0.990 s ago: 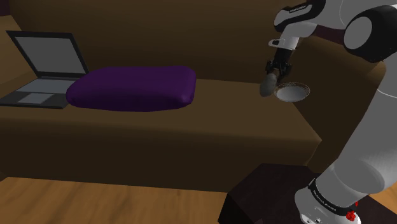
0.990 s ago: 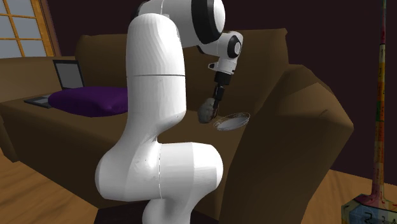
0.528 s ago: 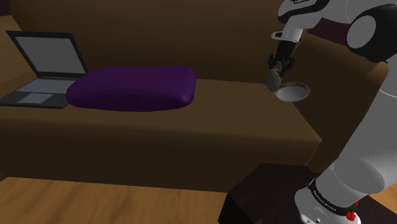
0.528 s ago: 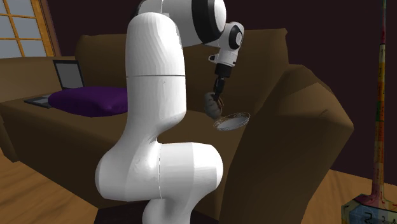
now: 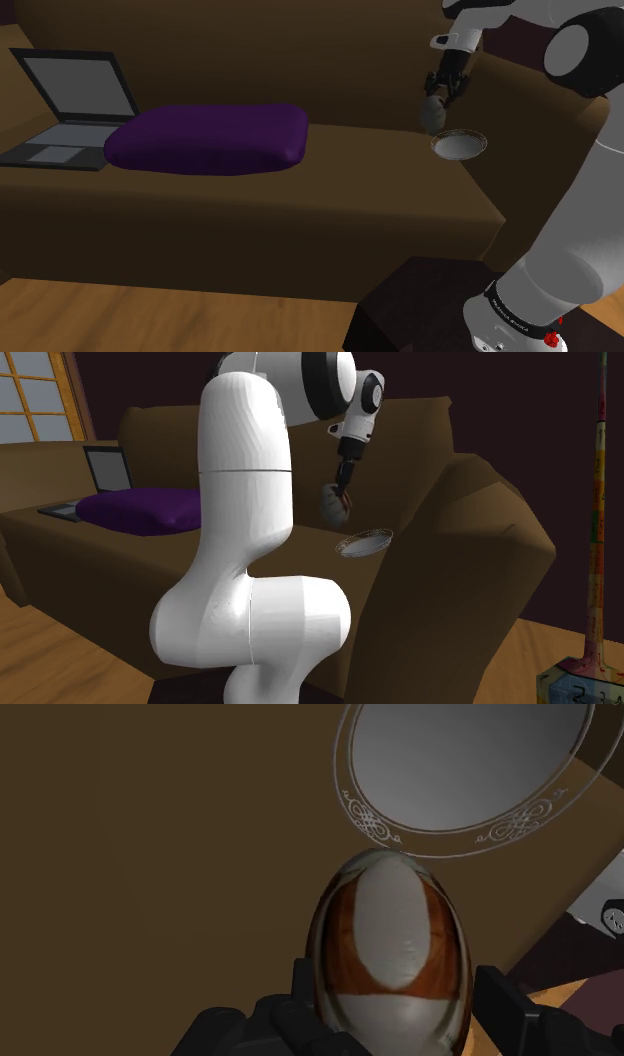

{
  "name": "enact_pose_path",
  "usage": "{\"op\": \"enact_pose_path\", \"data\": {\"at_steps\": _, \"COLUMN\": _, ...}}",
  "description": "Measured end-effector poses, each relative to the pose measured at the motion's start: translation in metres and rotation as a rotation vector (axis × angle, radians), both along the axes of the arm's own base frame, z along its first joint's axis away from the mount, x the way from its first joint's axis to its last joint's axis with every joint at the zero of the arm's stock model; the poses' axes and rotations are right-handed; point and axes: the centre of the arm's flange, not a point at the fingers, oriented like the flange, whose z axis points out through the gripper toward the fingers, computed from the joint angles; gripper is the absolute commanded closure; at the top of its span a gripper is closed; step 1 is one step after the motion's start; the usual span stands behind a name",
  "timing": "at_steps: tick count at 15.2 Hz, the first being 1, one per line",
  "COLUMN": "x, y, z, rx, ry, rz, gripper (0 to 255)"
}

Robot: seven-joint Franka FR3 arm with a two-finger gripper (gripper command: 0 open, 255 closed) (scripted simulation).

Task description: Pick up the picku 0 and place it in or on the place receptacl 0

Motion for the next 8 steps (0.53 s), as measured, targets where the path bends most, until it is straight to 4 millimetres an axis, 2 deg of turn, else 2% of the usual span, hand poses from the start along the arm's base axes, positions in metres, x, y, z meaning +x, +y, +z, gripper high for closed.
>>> {"op": "enact_pose_path", "data": {"at_steps": 4, "x": 0.0, "y": 0.0, "z": 0.02, "rx": 0.0, "ry": 0.0, "rz": 0.0, "gripper": 255}}
{"op": "enact_pose_path", "data": {"at_steps": 6, "x": -0.012, "y": -0.009, "z": 0.024, "rx": 0.0, "ry": 0.0, "rz": 0.0, "gripper": 255}}
{"op": "enact_pose_path", "data": {"at_steps": 8, "x": -0.029, "y": -0.027, "z": 0.025, "rx": 0.0, "ry": 0.0, "rz": -0.001, "gripper": 255}}
